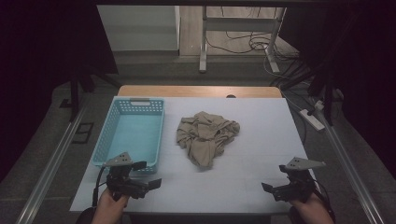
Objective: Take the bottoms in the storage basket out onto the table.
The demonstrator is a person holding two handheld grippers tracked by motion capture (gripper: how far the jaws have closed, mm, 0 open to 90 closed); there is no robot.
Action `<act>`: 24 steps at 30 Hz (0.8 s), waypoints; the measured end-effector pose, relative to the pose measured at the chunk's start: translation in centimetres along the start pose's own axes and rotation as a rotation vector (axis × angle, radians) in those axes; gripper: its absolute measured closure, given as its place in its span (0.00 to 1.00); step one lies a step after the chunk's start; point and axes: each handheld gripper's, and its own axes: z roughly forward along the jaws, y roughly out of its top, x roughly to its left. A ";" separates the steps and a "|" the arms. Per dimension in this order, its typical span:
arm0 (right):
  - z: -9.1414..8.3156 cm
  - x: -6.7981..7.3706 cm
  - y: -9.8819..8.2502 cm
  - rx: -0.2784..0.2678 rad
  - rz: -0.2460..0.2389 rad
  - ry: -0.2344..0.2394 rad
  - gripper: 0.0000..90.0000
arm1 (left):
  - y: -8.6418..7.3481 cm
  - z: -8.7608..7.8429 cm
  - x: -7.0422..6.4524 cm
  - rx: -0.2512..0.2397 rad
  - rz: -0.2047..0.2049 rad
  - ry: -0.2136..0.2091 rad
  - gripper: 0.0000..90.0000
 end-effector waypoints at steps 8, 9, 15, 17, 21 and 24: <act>0.0 0.0 0.0 0.003 -0.003 -0.001 0.02 | -1.0 -1.3 0.4 -0.011 -0.026 0.033 0.00; 0.0 0.0 0.0 0.003 -0.003 -0.001 0.02 | -1.1 -1.4 0.4 -0.011 -0.029 0.037 0.00; 0.0 0.0 0.0 0.001 -0.001 -0.002 0.02 | -1.5 -2.1 0.6 -0.019 -0.039 0.061 0.00; 0.0 0.0 0.0 0.000 -0.002 -0.003 0.02 | -1.7 -2.3 0.6 -0.017 -0.040 0.072 0.00; 0.0 0.0 0.0 -0.001 -0.002 -0.002 0.02 | -1.9 -2.7 0.7 -0.018 -0.047 0.089 0.00; 0.0 0.0 0.0 -0.003 0.000 -0.002 0.02 | -2.1 -3.0 0.9 -0.021 -0.052 0.091 0.00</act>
